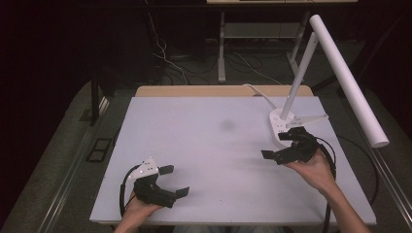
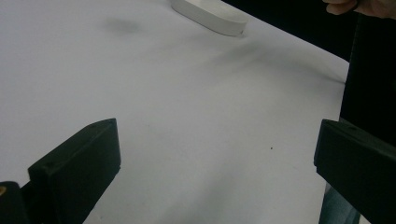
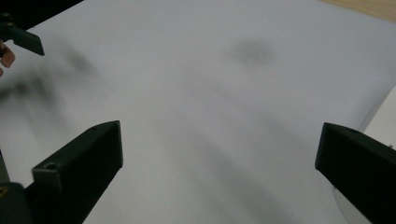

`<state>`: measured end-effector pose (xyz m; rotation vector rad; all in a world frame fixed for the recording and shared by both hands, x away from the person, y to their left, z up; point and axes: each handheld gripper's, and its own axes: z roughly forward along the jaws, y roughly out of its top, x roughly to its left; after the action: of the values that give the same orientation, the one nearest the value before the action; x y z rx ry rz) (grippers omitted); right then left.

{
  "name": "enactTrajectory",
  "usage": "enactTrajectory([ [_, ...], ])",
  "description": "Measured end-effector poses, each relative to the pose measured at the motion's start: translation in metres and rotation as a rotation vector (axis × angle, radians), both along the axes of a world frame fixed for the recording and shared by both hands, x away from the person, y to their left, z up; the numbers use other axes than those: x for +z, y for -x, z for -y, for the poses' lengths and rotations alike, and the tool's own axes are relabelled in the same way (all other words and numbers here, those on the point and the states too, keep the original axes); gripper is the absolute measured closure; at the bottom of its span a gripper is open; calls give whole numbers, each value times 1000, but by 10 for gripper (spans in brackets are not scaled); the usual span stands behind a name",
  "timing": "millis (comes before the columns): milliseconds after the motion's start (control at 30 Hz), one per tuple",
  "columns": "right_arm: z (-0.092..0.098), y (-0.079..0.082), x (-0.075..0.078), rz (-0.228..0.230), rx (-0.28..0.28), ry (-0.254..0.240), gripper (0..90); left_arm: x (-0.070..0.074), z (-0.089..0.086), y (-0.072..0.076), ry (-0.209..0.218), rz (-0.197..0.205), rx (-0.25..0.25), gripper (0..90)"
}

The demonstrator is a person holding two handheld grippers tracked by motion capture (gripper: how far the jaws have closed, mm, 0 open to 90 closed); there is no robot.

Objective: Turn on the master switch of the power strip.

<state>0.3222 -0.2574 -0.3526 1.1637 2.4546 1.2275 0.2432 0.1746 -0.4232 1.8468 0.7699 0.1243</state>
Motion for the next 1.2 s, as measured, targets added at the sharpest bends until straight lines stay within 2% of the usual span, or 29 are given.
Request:
enactTrajectory([
  [333,-4,-19,8,0,-1,23,2,0,1,0,-9,1,-10,0],
  [367,-5,-24,10,0,-5,41,2,0,1,0,-7,1,-7,0],
  [567,-7,-36,16,14,-4,70,2,0,0,0,-8,1,-7,0],
  [633,-8,-38,16,13,-7,75,2,0,0,0,-7,0,-7,0],
  [733,-10,-45,17,14,-10,112,2,-1,1,0,-10,1,-10,0],
  [1200,-19,-66,19,6,-15,187,2,-1,2,0,-13,-1,-19,0],
])
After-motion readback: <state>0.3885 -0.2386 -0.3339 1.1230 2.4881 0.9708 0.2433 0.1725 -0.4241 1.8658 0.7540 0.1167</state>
